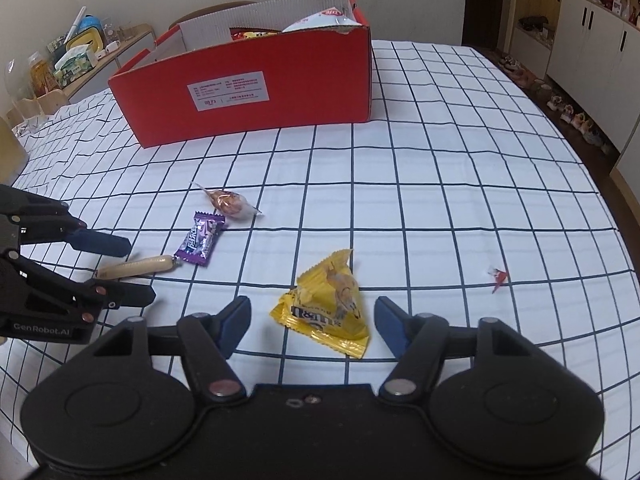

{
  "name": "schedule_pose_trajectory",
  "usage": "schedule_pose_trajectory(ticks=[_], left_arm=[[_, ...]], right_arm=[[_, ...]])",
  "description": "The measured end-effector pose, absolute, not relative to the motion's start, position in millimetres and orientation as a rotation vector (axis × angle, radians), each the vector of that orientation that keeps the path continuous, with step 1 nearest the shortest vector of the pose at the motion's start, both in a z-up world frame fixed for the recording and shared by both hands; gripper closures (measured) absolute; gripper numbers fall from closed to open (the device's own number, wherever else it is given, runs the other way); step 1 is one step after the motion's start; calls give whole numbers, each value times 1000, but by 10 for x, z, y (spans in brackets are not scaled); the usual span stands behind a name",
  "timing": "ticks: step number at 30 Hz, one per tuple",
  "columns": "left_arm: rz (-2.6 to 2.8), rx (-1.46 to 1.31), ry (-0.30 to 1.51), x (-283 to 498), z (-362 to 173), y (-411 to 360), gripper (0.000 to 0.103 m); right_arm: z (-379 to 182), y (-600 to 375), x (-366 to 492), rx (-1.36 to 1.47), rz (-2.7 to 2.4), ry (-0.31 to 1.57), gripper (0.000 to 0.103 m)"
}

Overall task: Organize snacks
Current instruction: 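Grasp the sausage stick with the left tool while the right tool grasps the yellow M&M's bag, then lift the held sausage stick and M&M's bag toward the red box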

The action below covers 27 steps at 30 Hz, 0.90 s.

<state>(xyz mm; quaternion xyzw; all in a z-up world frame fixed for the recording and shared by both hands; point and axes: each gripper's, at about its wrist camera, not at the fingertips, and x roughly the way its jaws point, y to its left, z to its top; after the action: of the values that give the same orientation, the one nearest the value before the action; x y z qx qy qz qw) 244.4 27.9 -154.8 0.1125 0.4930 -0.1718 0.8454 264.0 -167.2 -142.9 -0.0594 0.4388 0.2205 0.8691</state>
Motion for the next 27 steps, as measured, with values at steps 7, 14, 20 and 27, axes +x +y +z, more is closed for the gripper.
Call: schedule_pose_trajectory(ticks=[7, 14, 20, 27], left_arm=[[-370, 217, 1080, 2488, -1559, 307, 83], [-304, 178, 1086, 2400, -1554, 215, 89], [-205, 89, 1080, 2315, -1560, 180, 92], [-112, -123, 1091, 2238, -1557, 338, 93]], right_arm=[[-1468, -1669, 2668, -122, 463, 925, 45], [-1472, -1668, 2687, -132, 455, 920, 53], [-1493, -1685, 2678, -118, 437, 922, 63], [-1467, -1666, 2579, -130, 430, 914, 68]])
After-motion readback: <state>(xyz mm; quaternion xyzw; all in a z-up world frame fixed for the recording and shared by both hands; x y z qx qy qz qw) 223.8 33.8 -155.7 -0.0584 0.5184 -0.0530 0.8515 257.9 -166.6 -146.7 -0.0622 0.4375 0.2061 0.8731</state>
